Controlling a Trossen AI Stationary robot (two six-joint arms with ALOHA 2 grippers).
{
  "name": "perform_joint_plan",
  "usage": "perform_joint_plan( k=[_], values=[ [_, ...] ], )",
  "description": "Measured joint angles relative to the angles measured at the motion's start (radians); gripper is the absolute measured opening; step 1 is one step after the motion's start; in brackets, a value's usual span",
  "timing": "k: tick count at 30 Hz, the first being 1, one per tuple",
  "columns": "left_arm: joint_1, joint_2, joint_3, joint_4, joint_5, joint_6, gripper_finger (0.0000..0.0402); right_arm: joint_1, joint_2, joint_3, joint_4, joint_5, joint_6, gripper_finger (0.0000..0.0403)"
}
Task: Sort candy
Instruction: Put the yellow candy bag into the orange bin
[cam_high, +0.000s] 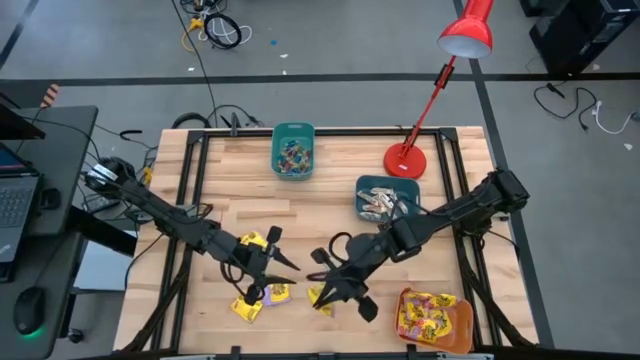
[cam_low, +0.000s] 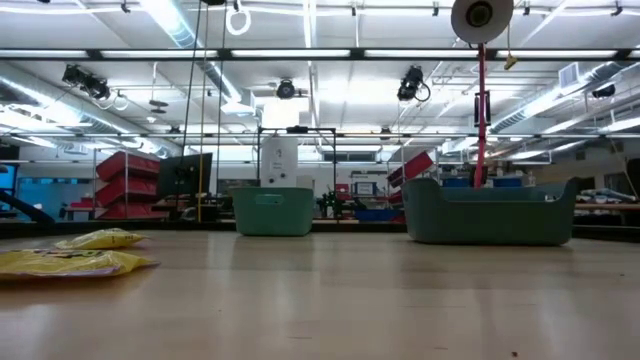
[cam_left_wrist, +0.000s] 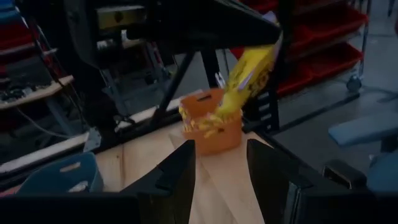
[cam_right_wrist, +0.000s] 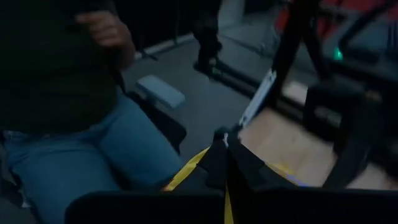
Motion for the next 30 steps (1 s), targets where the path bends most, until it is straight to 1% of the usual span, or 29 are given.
perform_joint_plan(
  k=[2,7,11,18,23,30],
  values=[
    [0.008,0.013,0.000,0.029,0.017,-0.004,0.0147,-0.013,0.007,0.000,0.045,-0.038,-0.028,0.0000],
    [0.019,0.066,0.000,0.160,0.131,-0.003,0.0147,-0.037,0.017,0.000,0.125,-0.131,-0.090,0.0000],
    [0.029,0.097,0.000,0.212,0.139,-0.003,0.0147,-0.050,0.017,0.000,0.157,-0.192,-0.109,0.0000],
    [0.051,0.106,0.000,0.279,0.143,-0.002,0.0147,-0.052,0.018,0.000,0.188,-0.215,-0.141,0.0000],
    [0.061,0.106,0.000,0.316,0.206,-0.001,0.0147,-0.056,0.018,0.000,0.206,-0.220,-0.159,0.0000],
    [0.061,0.106,0.000,0.336,0.214,0.002,0.0147,-0.091,0.018,0.000,0.216,-0.220,-0.171,0.0000]
  ],
)
